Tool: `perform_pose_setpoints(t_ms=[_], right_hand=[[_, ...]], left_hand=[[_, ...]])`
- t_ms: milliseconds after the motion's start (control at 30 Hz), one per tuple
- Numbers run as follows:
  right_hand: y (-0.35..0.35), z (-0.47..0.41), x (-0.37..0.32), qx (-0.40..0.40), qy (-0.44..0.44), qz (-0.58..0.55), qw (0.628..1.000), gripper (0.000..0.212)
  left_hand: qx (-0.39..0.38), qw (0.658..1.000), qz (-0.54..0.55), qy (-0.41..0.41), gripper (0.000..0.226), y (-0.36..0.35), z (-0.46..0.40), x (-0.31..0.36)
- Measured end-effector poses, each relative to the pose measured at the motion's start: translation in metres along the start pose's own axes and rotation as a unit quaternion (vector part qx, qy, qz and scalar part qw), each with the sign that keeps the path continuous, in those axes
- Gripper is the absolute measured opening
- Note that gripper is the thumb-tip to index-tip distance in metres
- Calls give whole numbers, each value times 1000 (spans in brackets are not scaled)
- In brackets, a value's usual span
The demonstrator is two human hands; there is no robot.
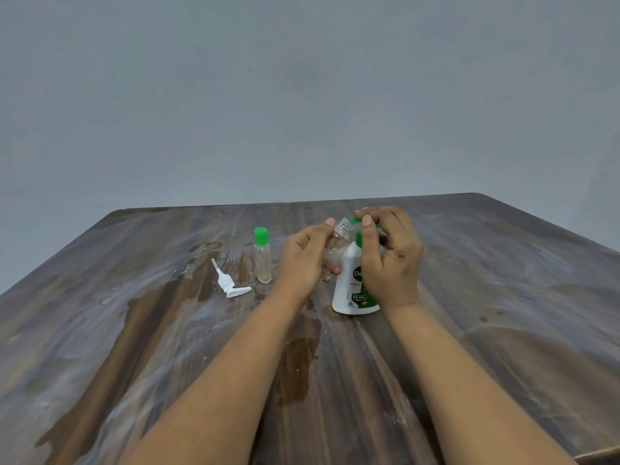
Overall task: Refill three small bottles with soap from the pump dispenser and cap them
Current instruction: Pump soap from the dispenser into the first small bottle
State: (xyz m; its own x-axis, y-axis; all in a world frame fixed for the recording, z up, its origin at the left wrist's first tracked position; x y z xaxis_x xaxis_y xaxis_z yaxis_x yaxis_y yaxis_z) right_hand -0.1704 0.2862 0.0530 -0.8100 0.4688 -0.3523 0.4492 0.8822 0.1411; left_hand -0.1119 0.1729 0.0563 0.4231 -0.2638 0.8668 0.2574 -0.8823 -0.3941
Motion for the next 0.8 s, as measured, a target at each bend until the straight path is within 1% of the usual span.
perform_pose_setpoints(t_ms=[300, 467, 600, 800], right_hand=[[0, 1, 0, -12, 0, -10, 1000, 30], [0, 0, 0, -8, -9, 1, 1000, 28], [0, -1, 1, -9, -14, -4, 1000, 25], [1, 1, -2, -4, -18, -9, 1000, 31]], left_hand=[[-3, 1000, -5, -8, 34, 1, -1, 0], [17, 1000, 3, 0, 38, -1, 0, 0], [22, 1000, 10, 2, 32, -2, 0, -1], [23, 1000, 11, 5, 35, -1, -1, -2]])
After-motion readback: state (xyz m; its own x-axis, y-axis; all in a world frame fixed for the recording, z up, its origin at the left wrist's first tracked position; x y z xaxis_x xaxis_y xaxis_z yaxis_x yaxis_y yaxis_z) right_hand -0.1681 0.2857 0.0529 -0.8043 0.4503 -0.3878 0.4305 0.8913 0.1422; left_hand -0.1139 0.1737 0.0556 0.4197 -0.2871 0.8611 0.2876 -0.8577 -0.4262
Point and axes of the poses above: each hand's wrist, its own z-axis away from the middle knuckle, its own y-axis out of the back of the hand, x = y × z, the point moved 1 cm from there along -z, towards the middle knuckle, and after that the axes turned 14 degrees about z, right-handed, at the moved point
